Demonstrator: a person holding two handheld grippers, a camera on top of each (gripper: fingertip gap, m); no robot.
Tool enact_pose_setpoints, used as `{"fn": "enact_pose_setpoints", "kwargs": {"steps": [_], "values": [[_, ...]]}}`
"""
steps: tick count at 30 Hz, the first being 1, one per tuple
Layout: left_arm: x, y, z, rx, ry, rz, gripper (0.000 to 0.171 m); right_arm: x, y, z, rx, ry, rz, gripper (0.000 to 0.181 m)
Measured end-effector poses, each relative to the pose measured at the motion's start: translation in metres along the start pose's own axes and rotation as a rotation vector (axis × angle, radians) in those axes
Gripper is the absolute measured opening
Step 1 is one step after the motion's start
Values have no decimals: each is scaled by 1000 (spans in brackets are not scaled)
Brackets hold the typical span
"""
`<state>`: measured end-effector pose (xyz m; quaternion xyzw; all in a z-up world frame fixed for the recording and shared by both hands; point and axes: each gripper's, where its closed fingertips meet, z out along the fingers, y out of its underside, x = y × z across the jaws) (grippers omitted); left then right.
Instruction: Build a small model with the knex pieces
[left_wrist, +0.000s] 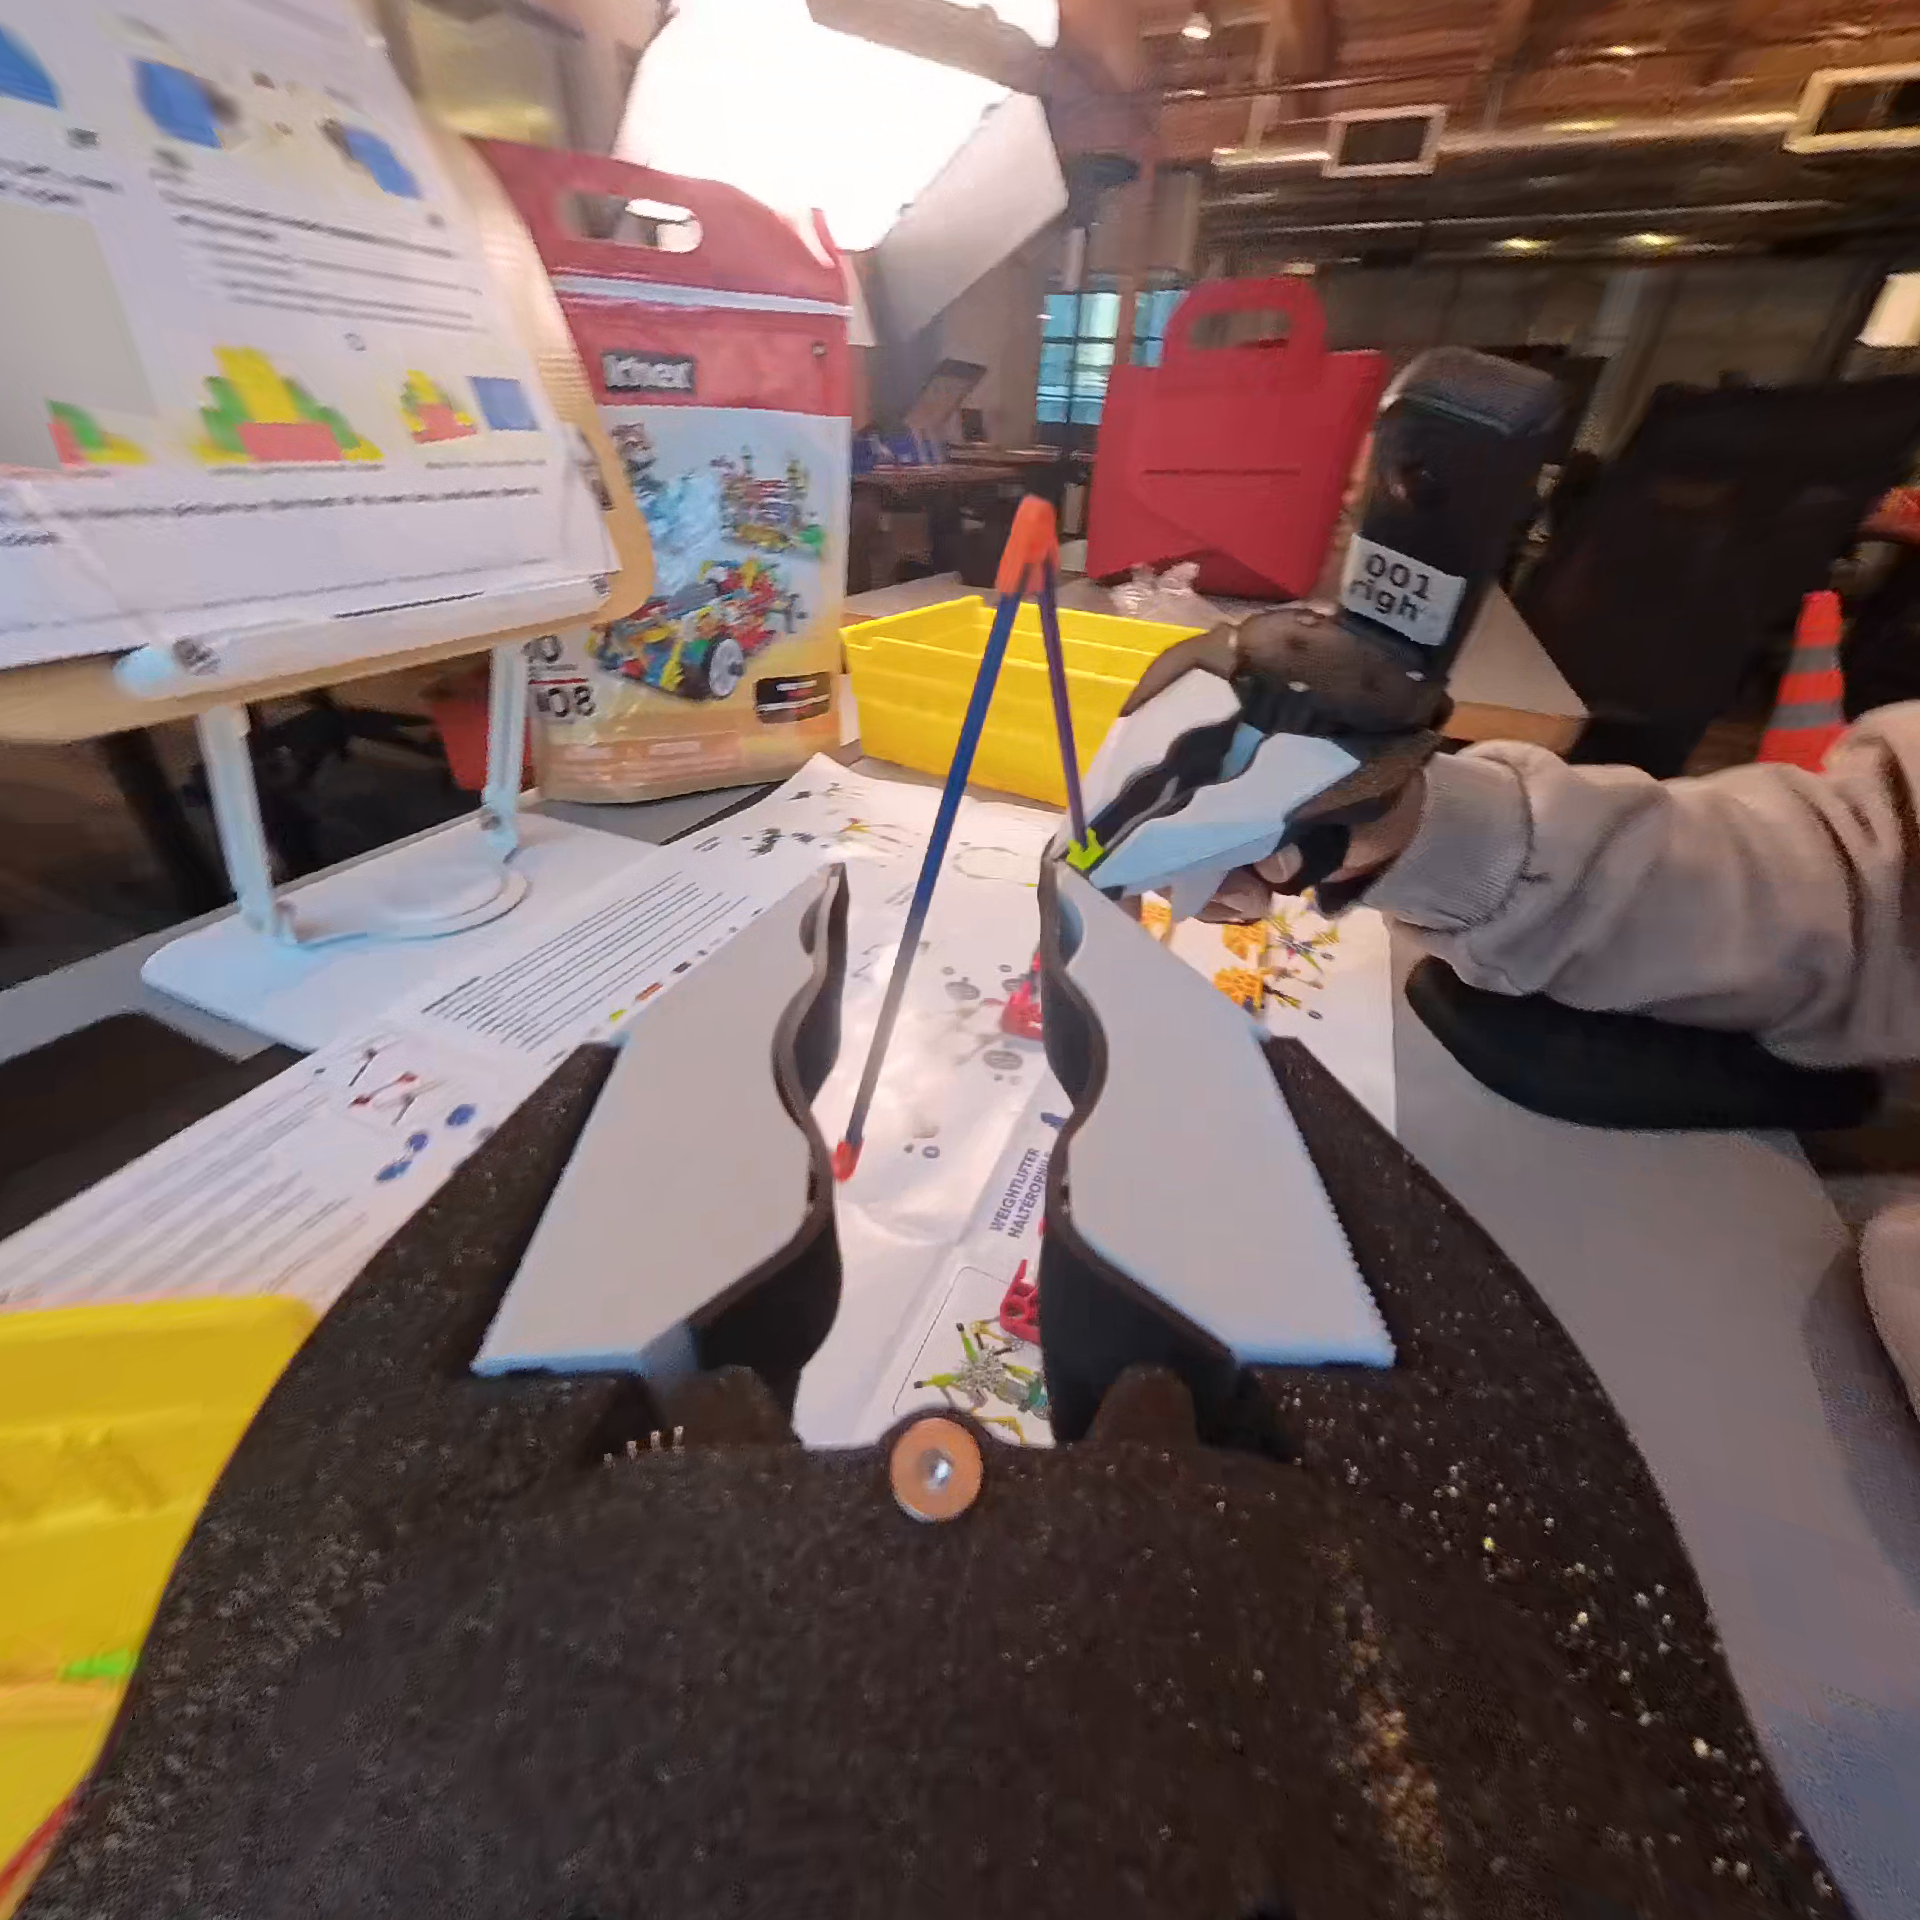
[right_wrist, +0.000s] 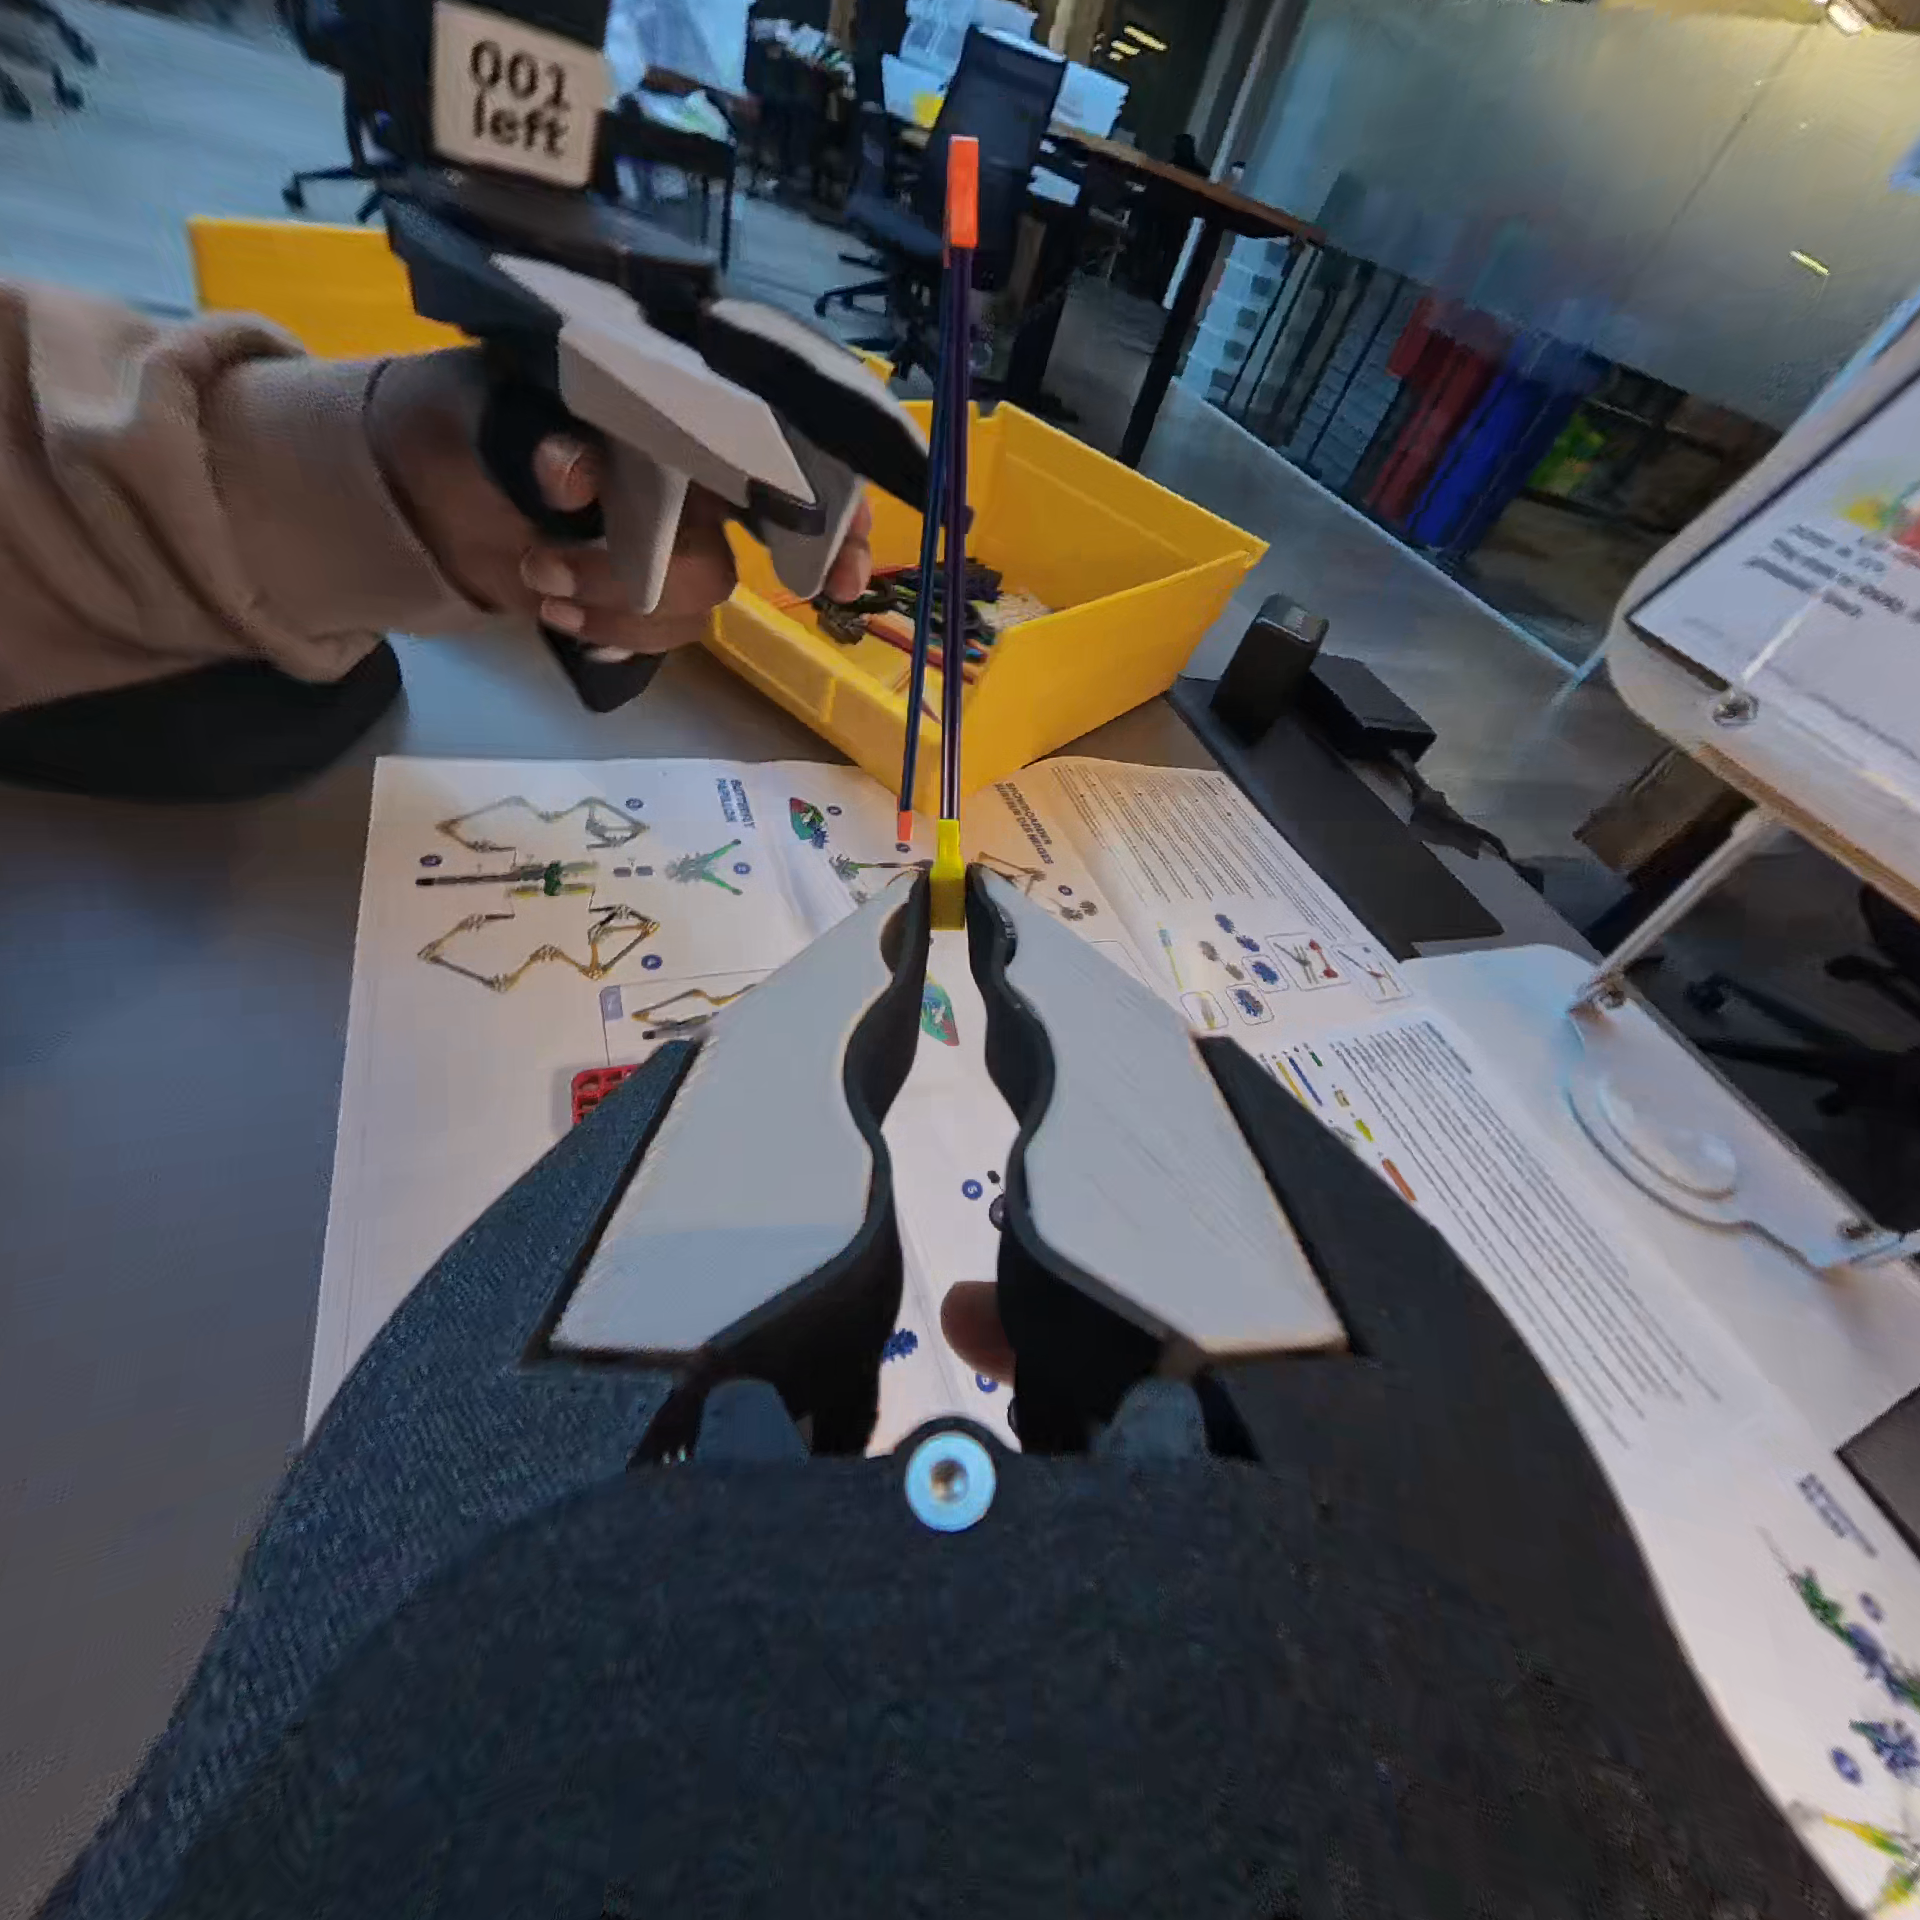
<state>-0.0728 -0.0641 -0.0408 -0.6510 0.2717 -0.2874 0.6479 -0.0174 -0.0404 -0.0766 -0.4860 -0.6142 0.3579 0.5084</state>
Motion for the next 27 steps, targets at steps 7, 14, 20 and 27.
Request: {"fn": "enact_pose_setpoints", "kwargs": {"steps": [7, 14, 20, 27], "values": [[64, 6, 19, -140, 325, 221, 13, -42, -4, 0, -43, -153, -123, 5], [88, 1, 11, -93, 431, 230, 0, -68, -21, -23, 100, -455, 161, 5], [122, -13, 2, -82, 549, 329, 0, -100, -41, -46, 164, -932, 563, 5], [168, -23, -1, -79, 667, 444, 0, -136, -57, -84, 91, -1495, 999, 5]]}}
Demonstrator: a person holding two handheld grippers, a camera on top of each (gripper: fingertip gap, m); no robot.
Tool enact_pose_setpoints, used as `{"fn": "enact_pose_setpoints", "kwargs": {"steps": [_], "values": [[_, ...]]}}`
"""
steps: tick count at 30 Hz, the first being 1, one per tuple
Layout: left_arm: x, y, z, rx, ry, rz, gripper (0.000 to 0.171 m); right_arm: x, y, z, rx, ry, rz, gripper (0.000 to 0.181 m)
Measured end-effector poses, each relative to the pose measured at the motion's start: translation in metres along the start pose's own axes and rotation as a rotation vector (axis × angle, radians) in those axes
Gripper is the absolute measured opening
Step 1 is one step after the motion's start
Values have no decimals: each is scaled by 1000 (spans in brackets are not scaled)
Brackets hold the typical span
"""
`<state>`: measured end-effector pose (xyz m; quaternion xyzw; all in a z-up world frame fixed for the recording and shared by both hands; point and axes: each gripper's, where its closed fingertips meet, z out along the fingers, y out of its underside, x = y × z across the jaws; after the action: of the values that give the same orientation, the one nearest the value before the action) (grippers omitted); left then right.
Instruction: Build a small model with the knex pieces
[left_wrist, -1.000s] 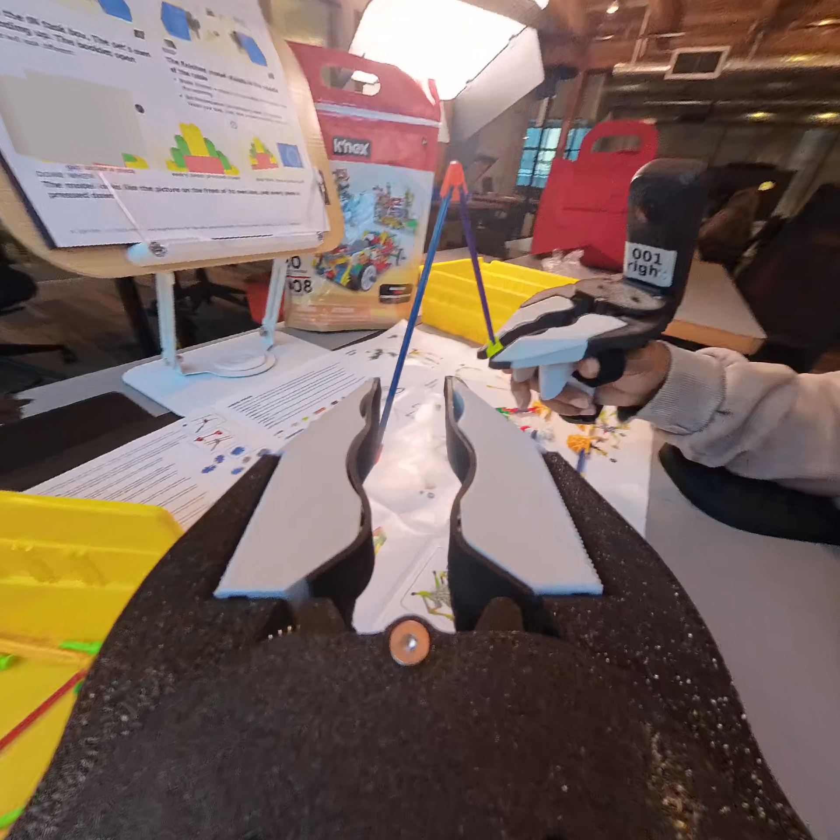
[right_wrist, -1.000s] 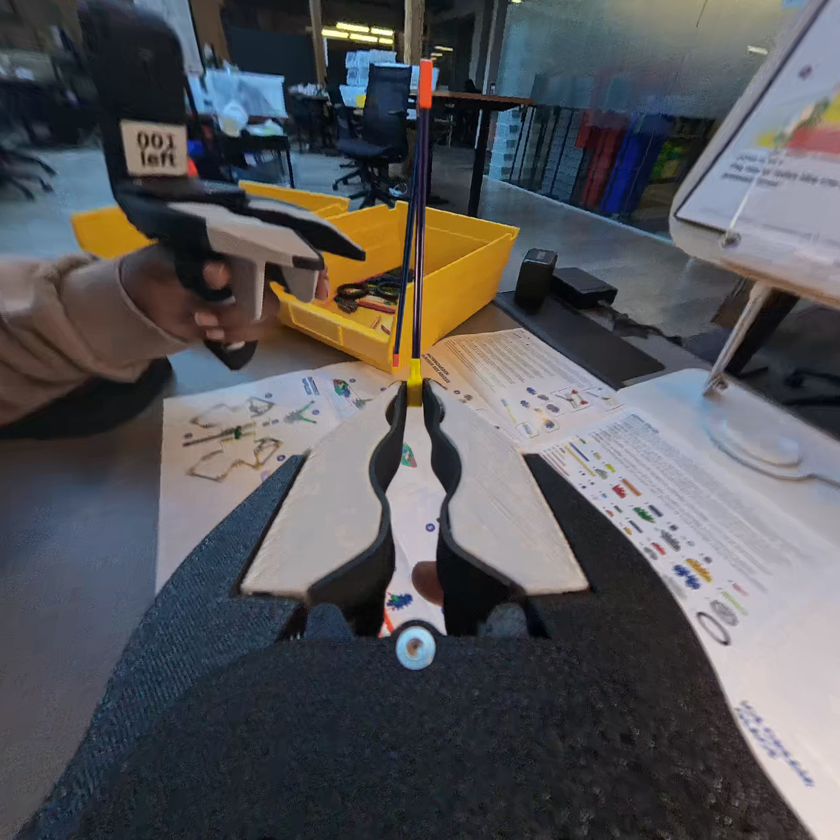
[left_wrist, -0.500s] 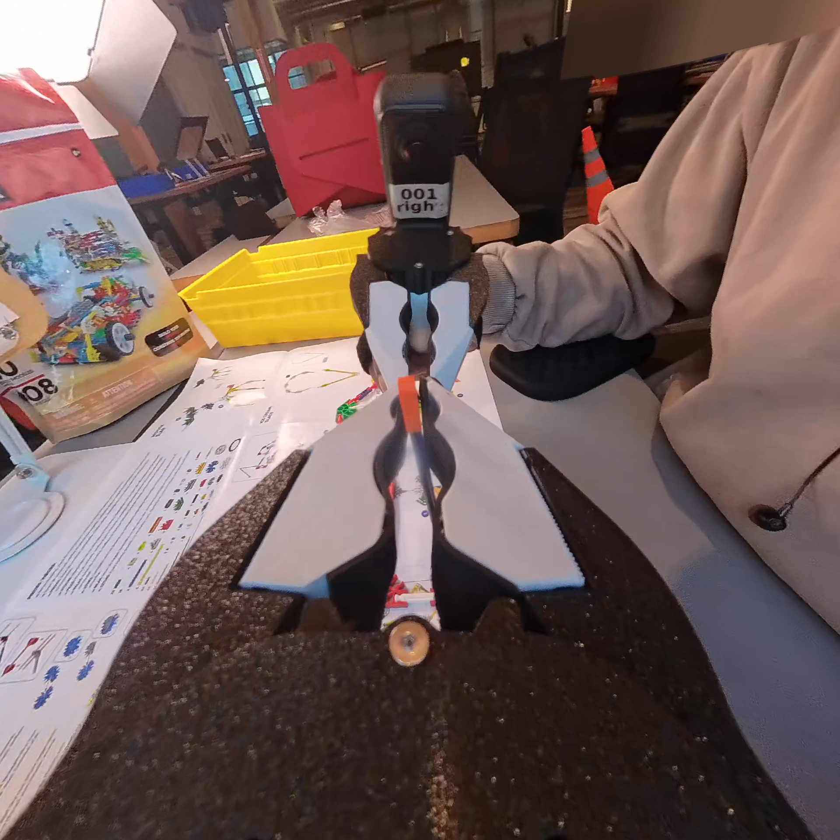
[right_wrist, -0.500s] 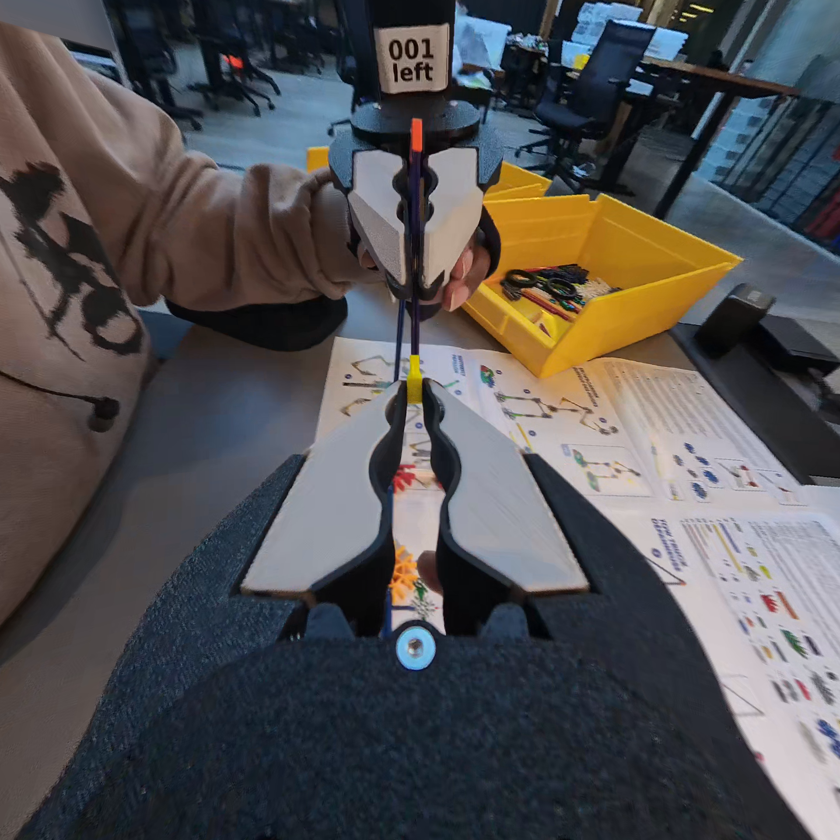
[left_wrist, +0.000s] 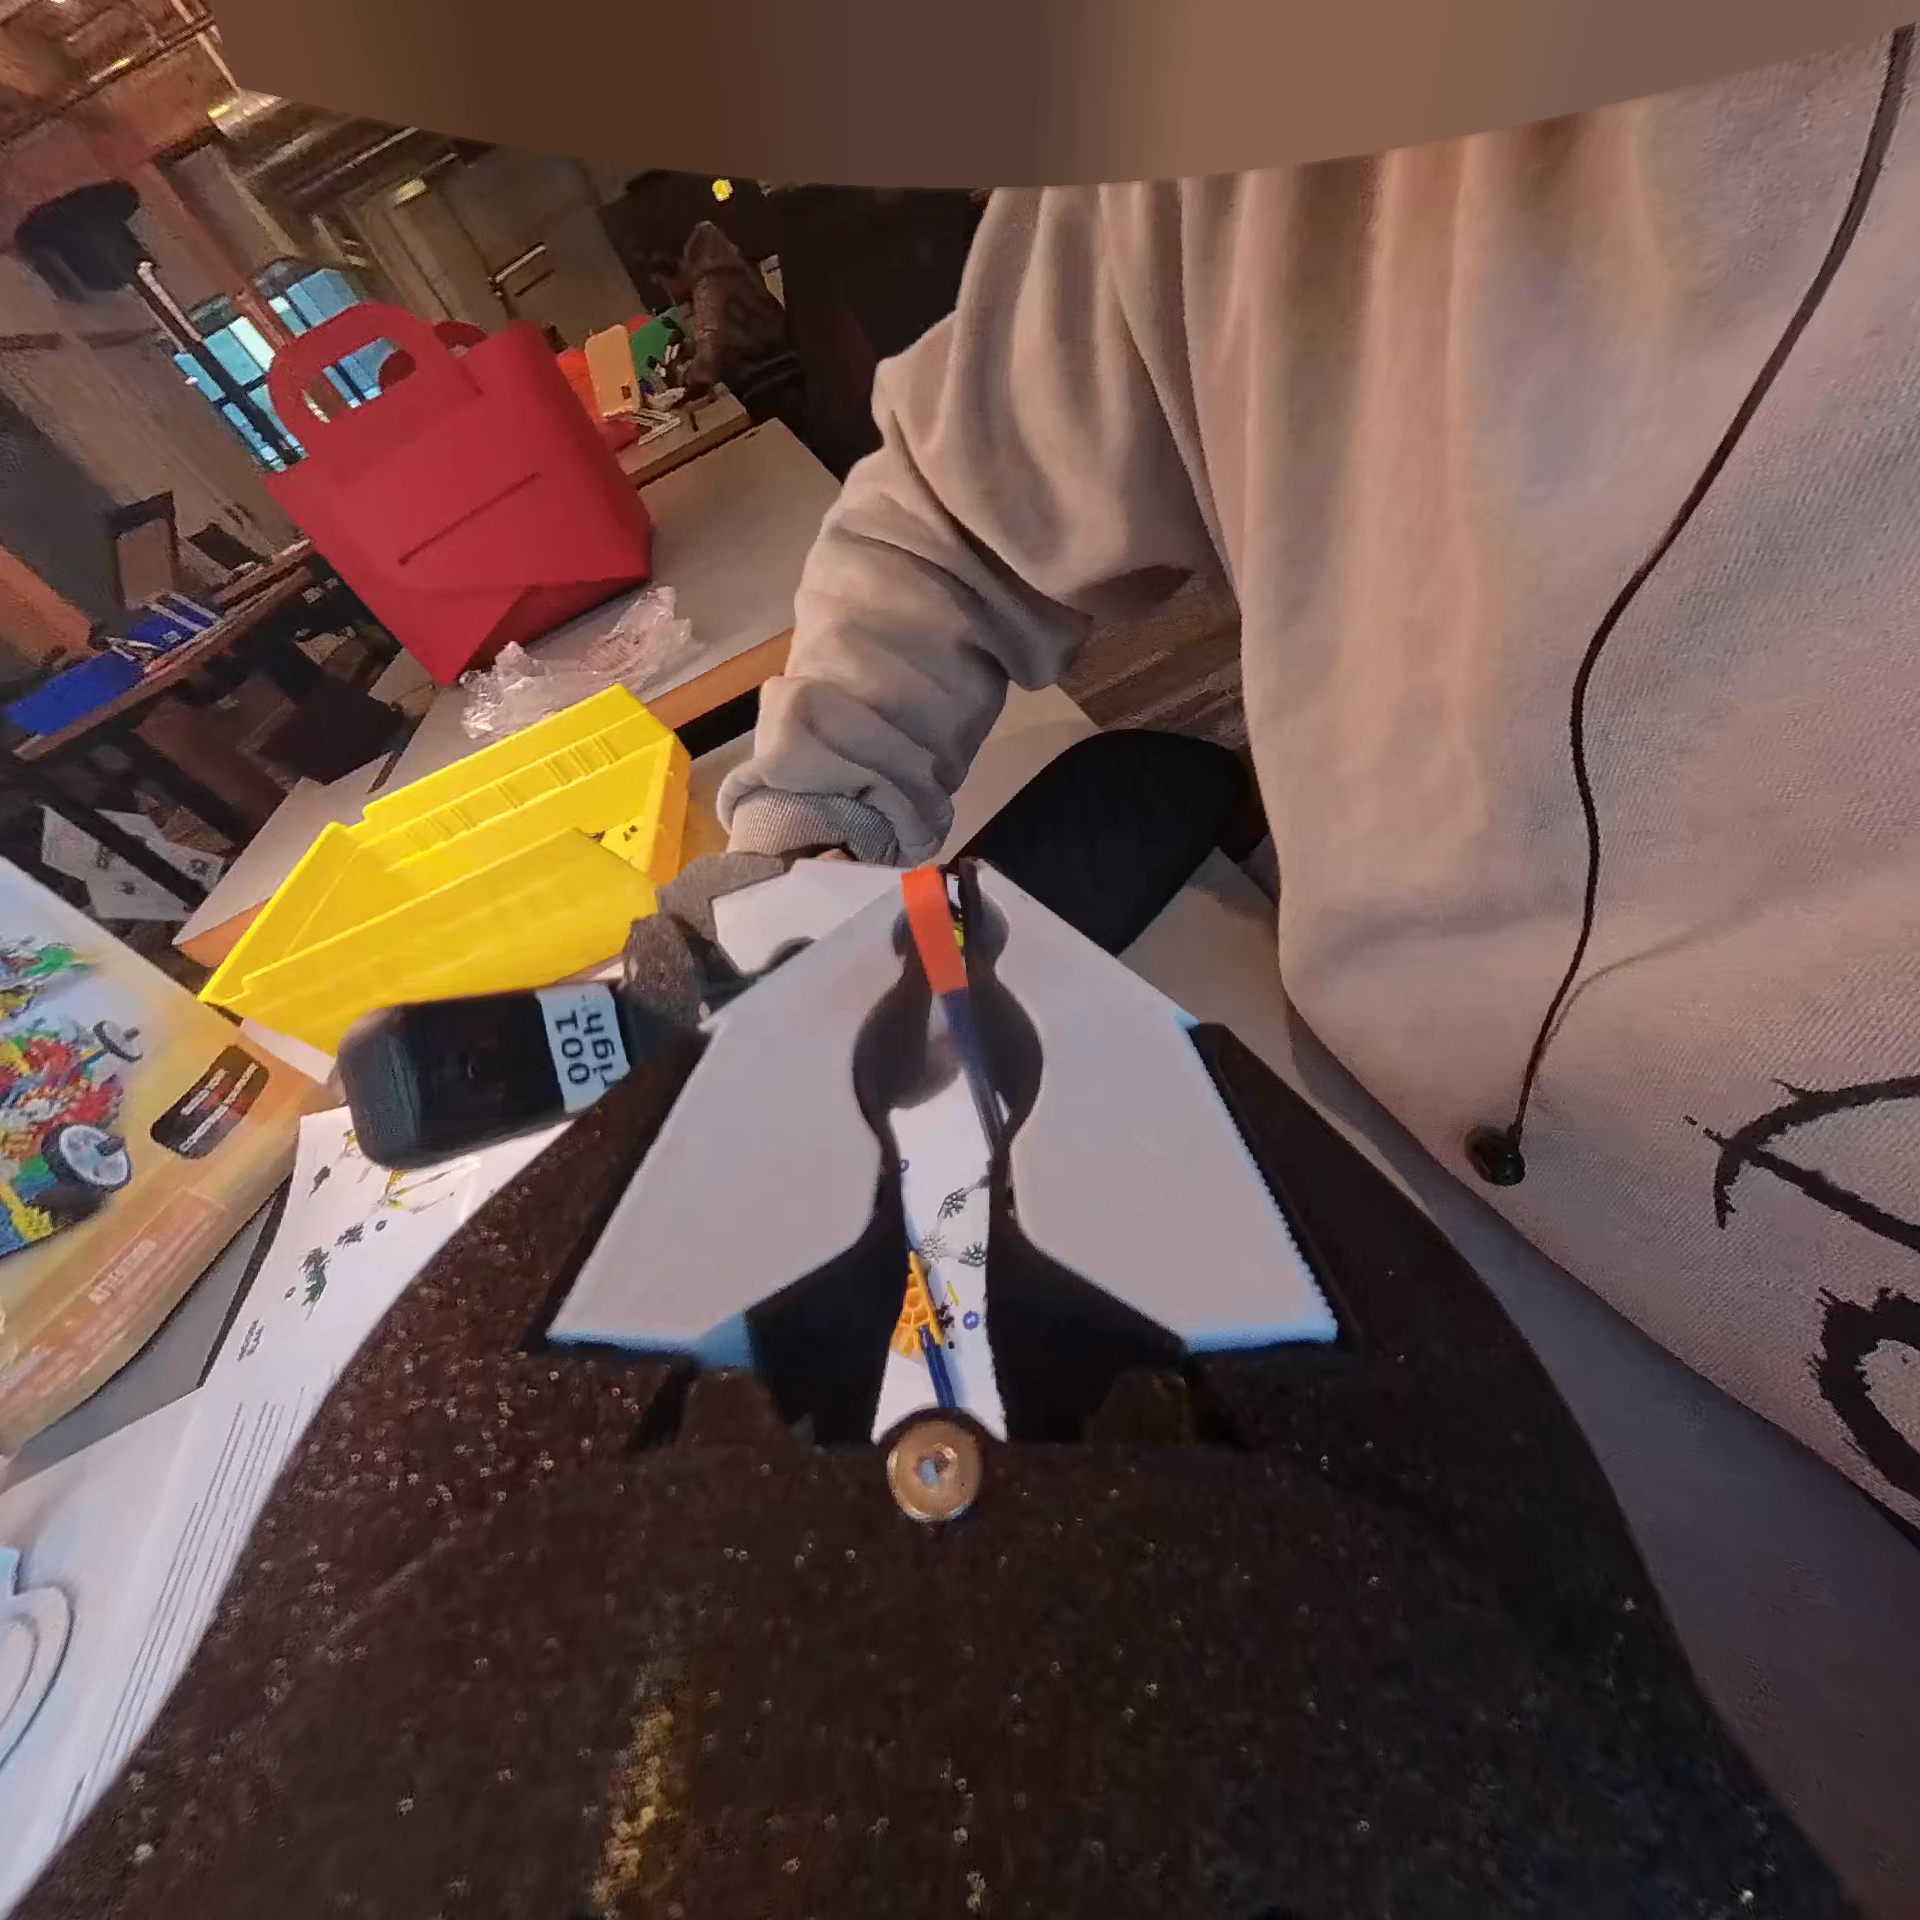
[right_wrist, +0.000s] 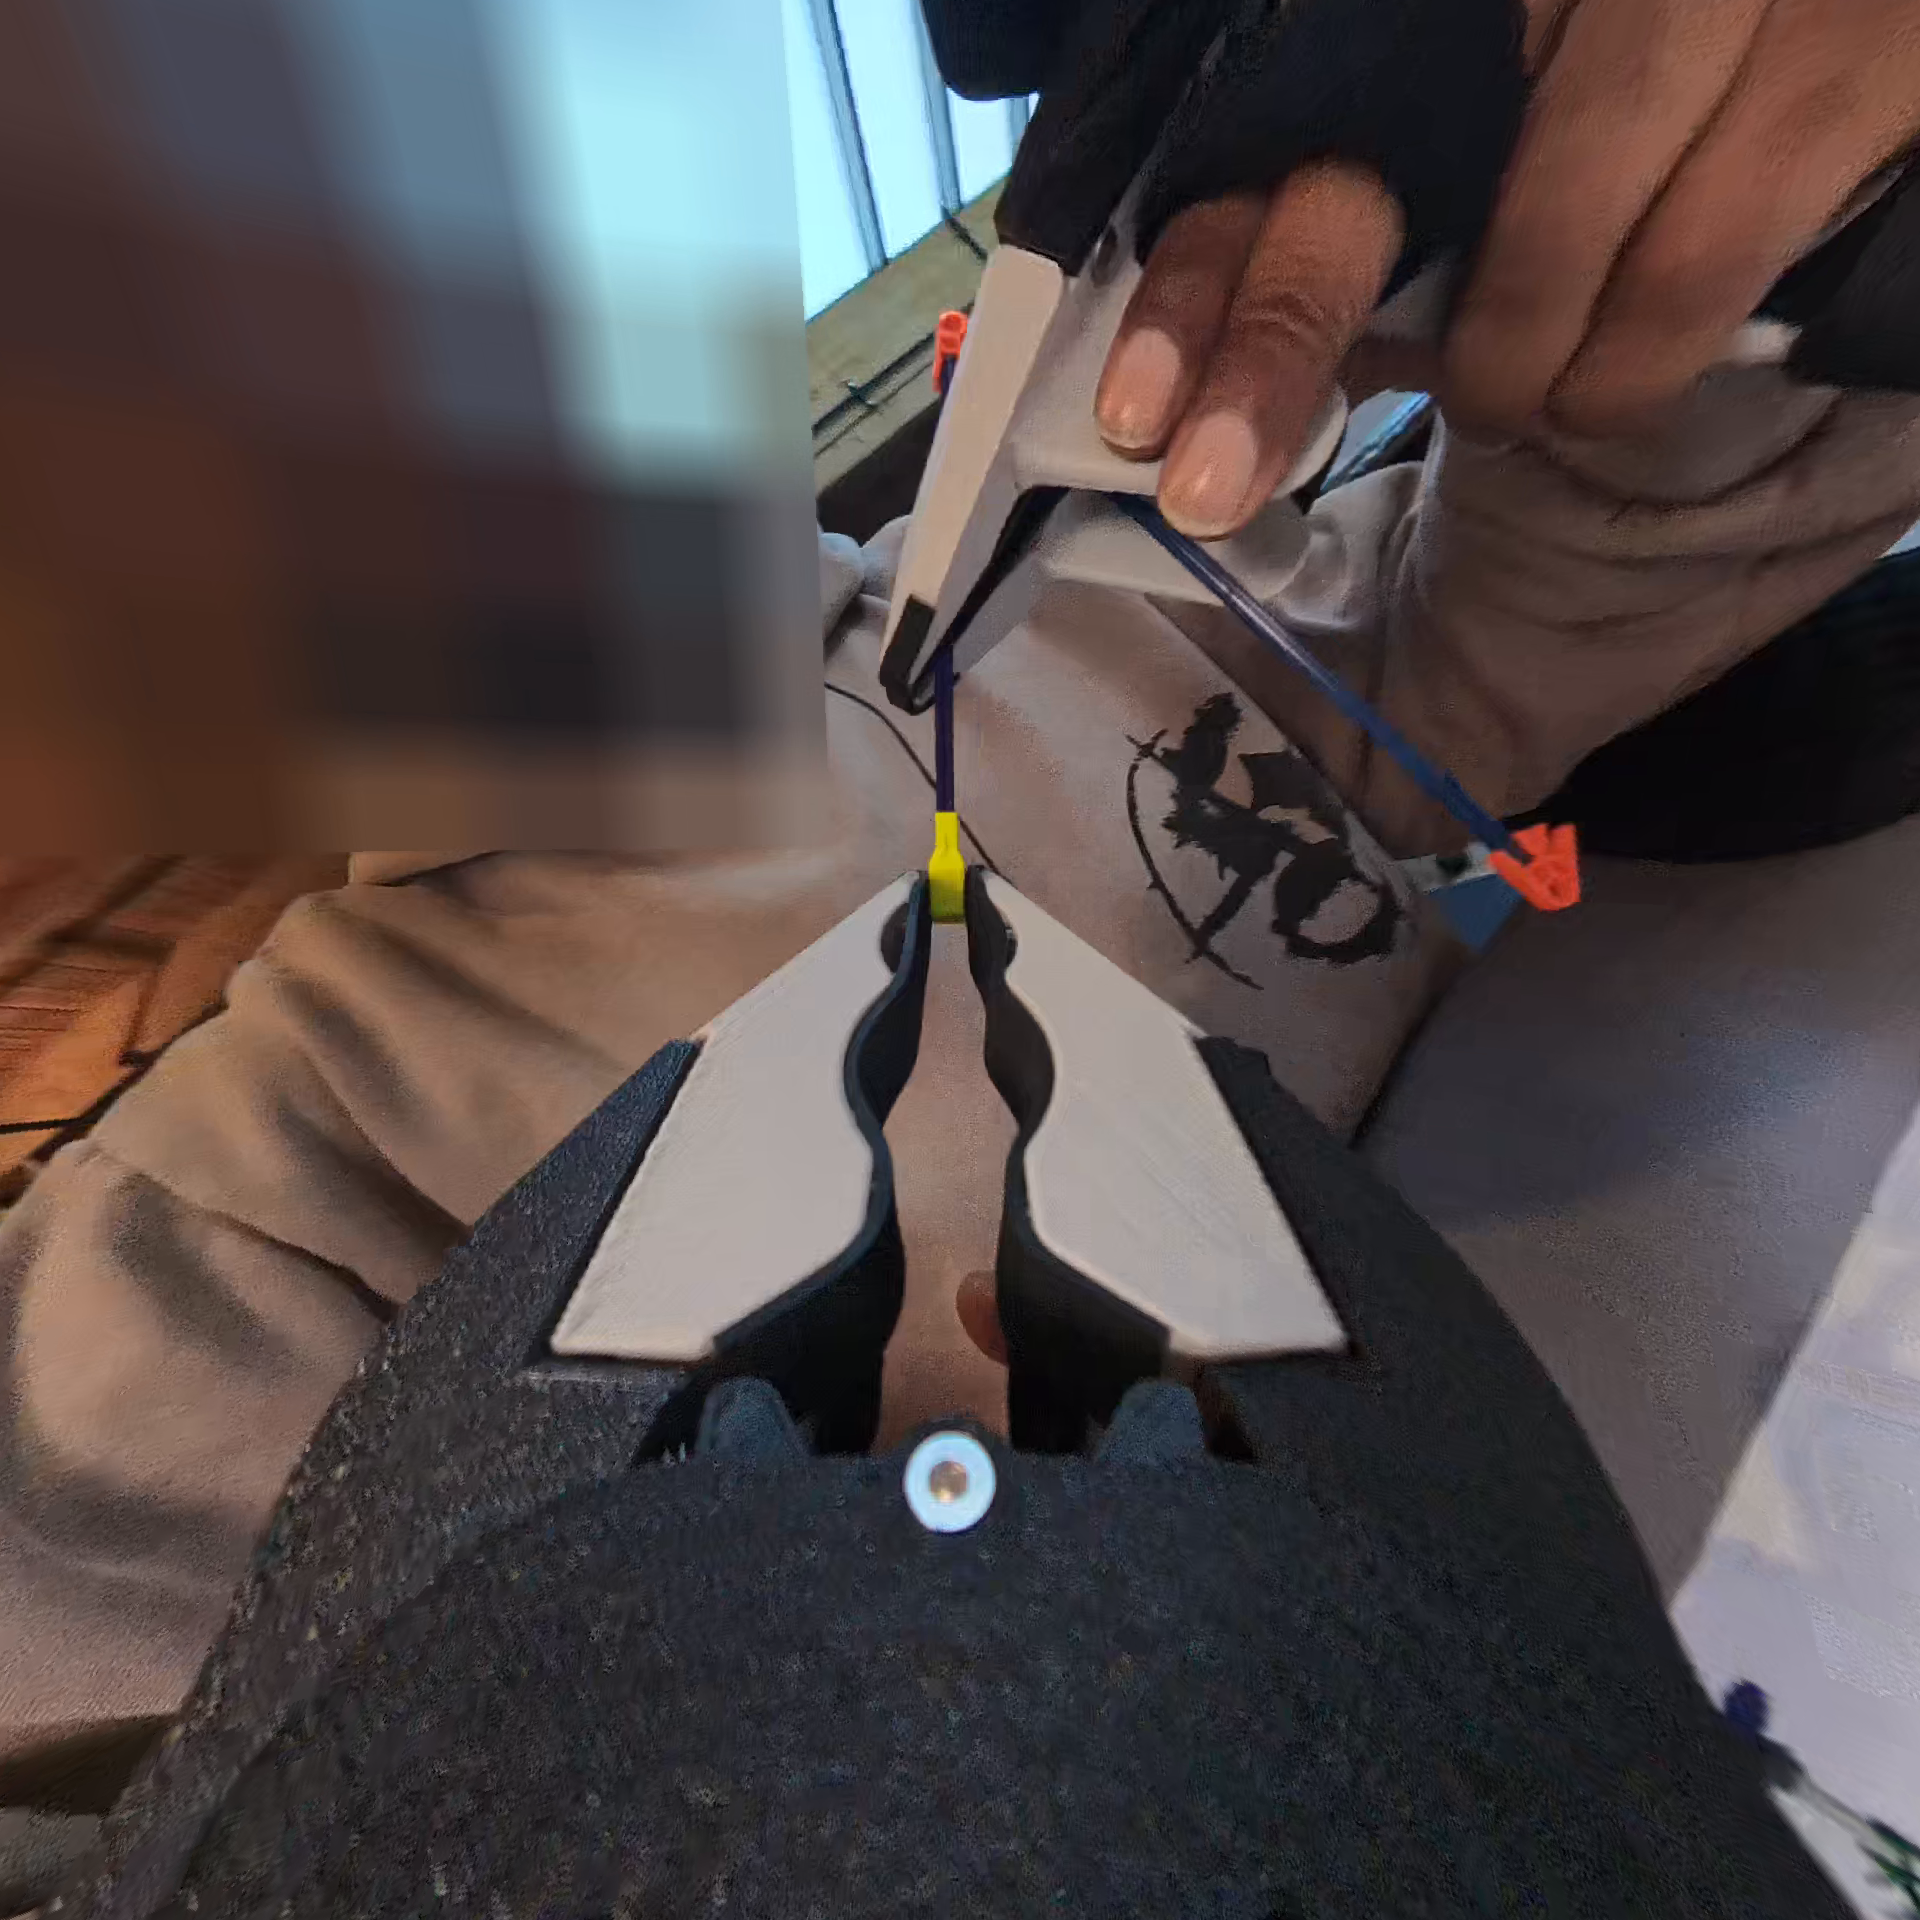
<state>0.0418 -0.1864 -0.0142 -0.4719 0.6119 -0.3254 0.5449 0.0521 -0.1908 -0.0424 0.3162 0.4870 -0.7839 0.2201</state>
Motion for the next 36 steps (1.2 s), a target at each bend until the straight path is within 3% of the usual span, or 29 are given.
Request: {"fn": "enact_pose_setpoints", "kwargs": {"steps": [3, 6, 9, 13, 18, 20, 27, 31, 33, 36], "values": [[4, 0, 2, 6, 4, -21, 0, 3, 3, 1, 36, -8, -20, 5], [-5, 7, -2, -2, -40, -63, 0, 8, -7, -11, 104, 104, -115, 5], [-24, 24, -5, -47, -101, -157, 0, 27, -16, -35, 114, 388, -253, 19], [-54, 58, -16, -109, -182, -397, 0, 30, -36, -82, 117, 773, -477, 23], [-73, 90, -22, -71, -144, -755, 0, 52, -37, -108, -158, 1220, -667, 20], [-82, 103, -23, -77, -140, -840, 0, 65, -38, -114, -239, 1314, -677, 16], [-87, 138, -18, -160, -66, -953, 0, 105, -48, -122, -195, 1256, -453, 13], [-92, 155, -20, -196, -64, -978, 0, 128, -48, -125, -171, 1191, -344, 2], [-99, 161, -26, -177, -97, -1001, 0, 135, -52, -128, -126, 1171, -294, 2], [-119, 167, -47, -185, -264, -973, 21, 143, -55, -138, -62, 1151, -215, 2]]}}
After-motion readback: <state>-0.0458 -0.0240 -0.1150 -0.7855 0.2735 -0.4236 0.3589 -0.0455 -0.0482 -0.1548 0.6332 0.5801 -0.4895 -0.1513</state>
